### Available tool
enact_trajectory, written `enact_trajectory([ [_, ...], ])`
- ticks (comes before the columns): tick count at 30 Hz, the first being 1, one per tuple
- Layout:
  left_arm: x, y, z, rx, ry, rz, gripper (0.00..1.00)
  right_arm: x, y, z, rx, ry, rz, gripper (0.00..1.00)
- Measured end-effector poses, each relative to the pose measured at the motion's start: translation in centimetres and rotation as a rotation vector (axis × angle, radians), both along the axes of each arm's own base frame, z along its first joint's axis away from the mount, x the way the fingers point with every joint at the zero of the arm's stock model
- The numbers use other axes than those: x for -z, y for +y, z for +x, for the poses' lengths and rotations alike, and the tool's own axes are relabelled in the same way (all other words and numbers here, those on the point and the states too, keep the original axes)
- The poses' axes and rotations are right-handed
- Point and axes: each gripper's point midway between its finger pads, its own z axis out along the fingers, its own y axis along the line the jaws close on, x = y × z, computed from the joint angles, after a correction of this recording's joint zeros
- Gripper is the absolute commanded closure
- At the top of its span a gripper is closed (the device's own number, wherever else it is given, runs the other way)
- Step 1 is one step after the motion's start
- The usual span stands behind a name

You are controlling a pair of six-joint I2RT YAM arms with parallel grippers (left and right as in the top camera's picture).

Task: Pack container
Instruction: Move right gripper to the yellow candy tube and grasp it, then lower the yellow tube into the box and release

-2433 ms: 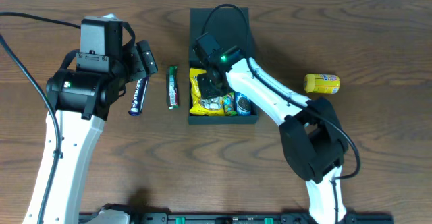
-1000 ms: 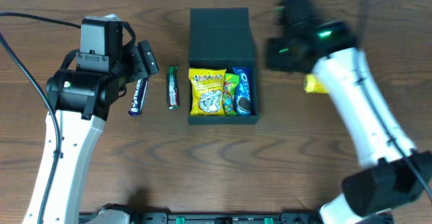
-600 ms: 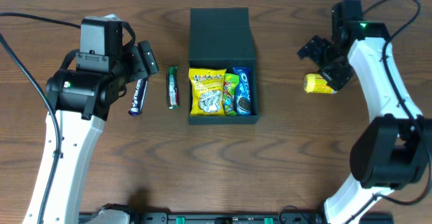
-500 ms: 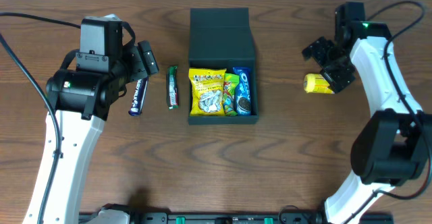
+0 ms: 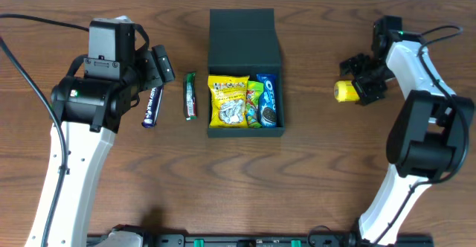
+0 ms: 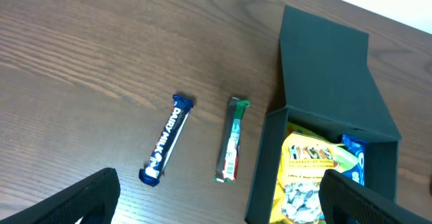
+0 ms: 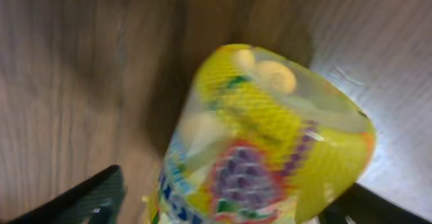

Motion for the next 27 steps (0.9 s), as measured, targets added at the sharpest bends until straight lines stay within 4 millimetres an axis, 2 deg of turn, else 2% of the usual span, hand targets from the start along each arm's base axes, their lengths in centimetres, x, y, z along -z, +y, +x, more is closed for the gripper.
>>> enact_trajectory([
  [2, 0.0, 0.0, 0.0, 0.000, 0.000, 0.000, 0.05, 0.0, 0.0, 0.2, -0.005, -0.007, -0.001, 0.35],
  [4, 0.0, 0.0, 0.0, 0.000, 0.000, 0.000, 0.05, 0.0, -0.1, 0.4, -0.004, -0.015, -0.003, 0.49],
  [6, 0.0, 0.0, 0.0, 0.000, 0.001, 0.000, 0.05, 0.0, -0.1, 0.5, -0.002, -0.019, -0.002, 0.55],
  [10, 0.0, 0.0, -0.1, 0.000, 0.003, 0.000, 0.05, 0.0, 0.0, 0.6, -0.012, -0.026, 0.000, 0.74],
  [12, 0.1, 0.0, -0.1, 0.000, 0.004, 0.001, 0.05, -0.1, 0.1, 0.7, -0.040, -0.031, 0.005, 0.79],
  [17, 0.1, 0.0, -0.1, 0.001, 0.004, 0.002, 0.05, -1.1, 0.8, 1.1, -0.166, -0.043, 0.034, 0.85],
  [20, 0.1, 0.0, -0.1, 0.014, 0.003, 0.013, 0.05, -3.6, 1.4, 2.4, -0.268, -0.088, 0.049, 0.87],
  [22, 0.1, 0.1, -0.1, 0.016, 0.006, 0.022, 0.05, -6.8, 2.5, 3.8, -0.380, -0.154, 0.056, 0.87],
  [24, 0.1, 0.2, -0.1, 0.017, 0.007, 0.027, 0.05, -9.1, 4.2, 4.4, -0.493, -0.201, 0.066, 0.87],
  [27, 0.2, 0.3, -0.2, 0.020, 0.010, 0.033, 0.05, -11.8, 8.6, 4.3, -0.715, -0.257, 0.101, 0.88],
])
